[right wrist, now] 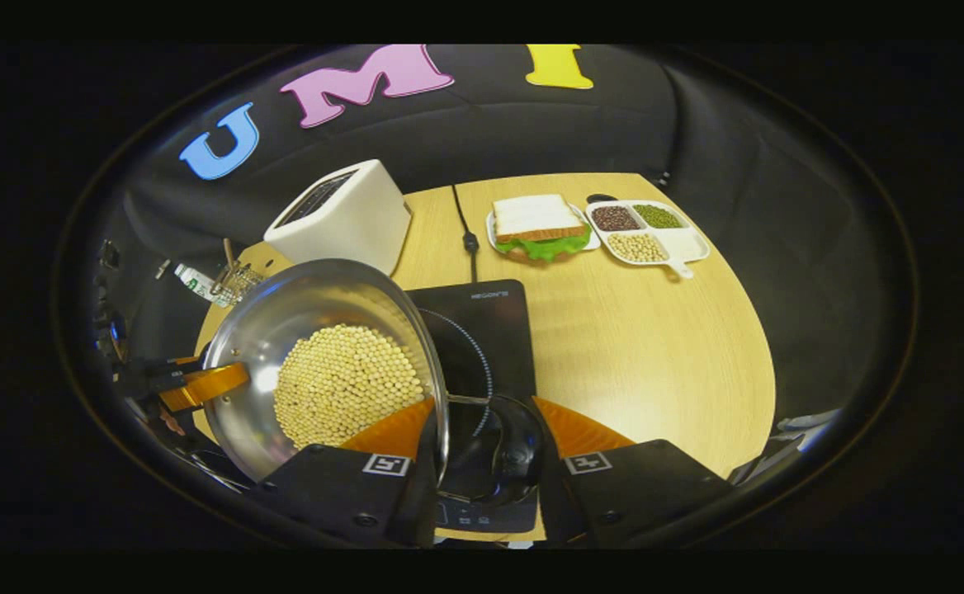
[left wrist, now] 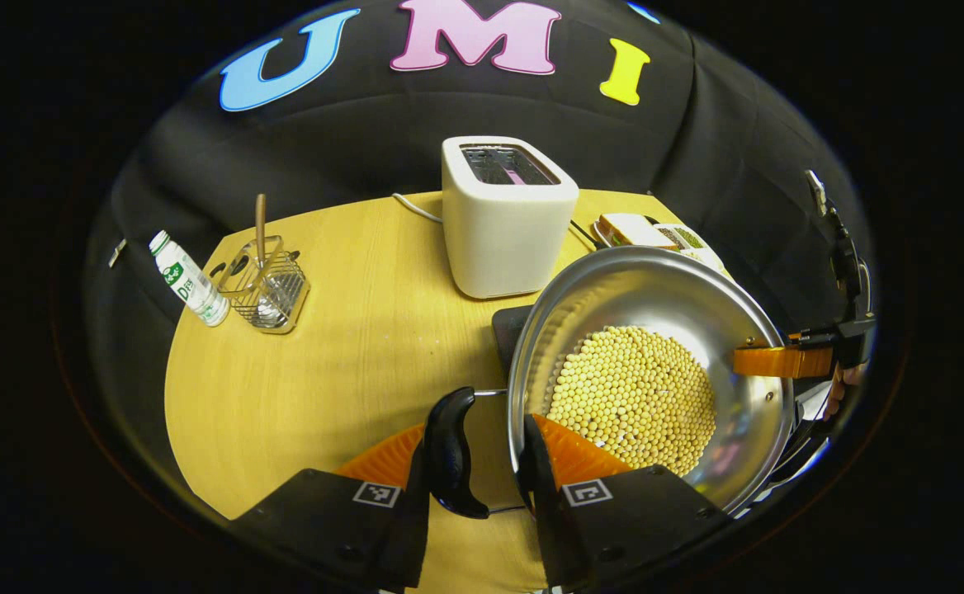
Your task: First push the handle of the pot to place it horizontally, then grasp the pot with both hands and set it on the induction cooktop.
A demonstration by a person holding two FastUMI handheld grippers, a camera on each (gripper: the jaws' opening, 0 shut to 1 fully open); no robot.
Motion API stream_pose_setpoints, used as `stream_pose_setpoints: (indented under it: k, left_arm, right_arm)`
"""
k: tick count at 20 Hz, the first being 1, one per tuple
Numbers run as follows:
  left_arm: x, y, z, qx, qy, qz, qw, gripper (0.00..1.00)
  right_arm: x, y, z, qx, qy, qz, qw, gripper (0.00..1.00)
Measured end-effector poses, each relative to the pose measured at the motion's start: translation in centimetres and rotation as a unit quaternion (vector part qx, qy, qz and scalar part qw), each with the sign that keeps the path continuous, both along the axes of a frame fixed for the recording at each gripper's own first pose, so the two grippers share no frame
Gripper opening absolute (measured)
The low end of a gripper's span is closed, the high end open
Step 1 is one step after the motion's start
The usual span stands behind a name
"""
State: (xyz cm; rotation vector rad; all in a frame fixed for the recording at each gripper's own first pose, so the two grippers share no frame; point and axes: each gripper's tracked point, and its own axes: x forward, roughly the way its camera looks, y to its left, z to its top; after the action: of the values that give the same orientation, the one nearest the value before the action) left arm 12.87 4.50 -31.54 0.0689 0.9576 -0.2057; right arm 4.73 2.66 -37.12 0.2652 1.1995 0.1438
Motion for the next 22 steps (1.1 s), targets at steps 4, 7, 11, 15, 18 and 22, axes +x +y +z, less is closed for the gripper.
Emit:
stream_pose_setpoints:
  k: [4, 7, 11, 15, 18, 22]
  left_arm:
    - [0.2, -1.2, -0.4, 0.004, 0.000, 0.000, 1.000, 0.57]
    - [0.5, -1.7, -0.8, 0.005, 0.003, 0.001, 1.000, 0.57]
    - [1.0, -2.2, -1.4, 0.004, 0.000, 0.002, 1.000, 0.57]
    - [1.4, -2.2, -1.5, 0.001, -0.005, 0.002, 1.000, 0.57]
    - [1.5, -2.2, -1.5, -0.004, -0.008, 0.012, 1.000, 0.58]
    - [1.6, -2.3, -1.4, -0.010, -0.013, 0.015, 1.000, 0.61]
  right_arm:
    - [0.5, -1.3, -1.0, 0.003, 0.004, -0.003, 1.000, 0.53]
    - [0.6, -1.8, -1.6, 0.004, 0.006, -0.003, 1.000, 0.53]
    - [1.1, -2.0, -2.2, 0.006, 0.003, -0.003, 1.000, 0.53]
    - [1.3, -2.2, -2.4, 0.012, 0.002, -0.007, 1.000, 0.53]
    - [1.4, -2.2, -2.4, 0.016, 0.004, -0.011, 1.000, 0.53]
    - [1.4, -2.2, -2.4, 0.017, 0.006, -0.019, 1.000, 0.57]
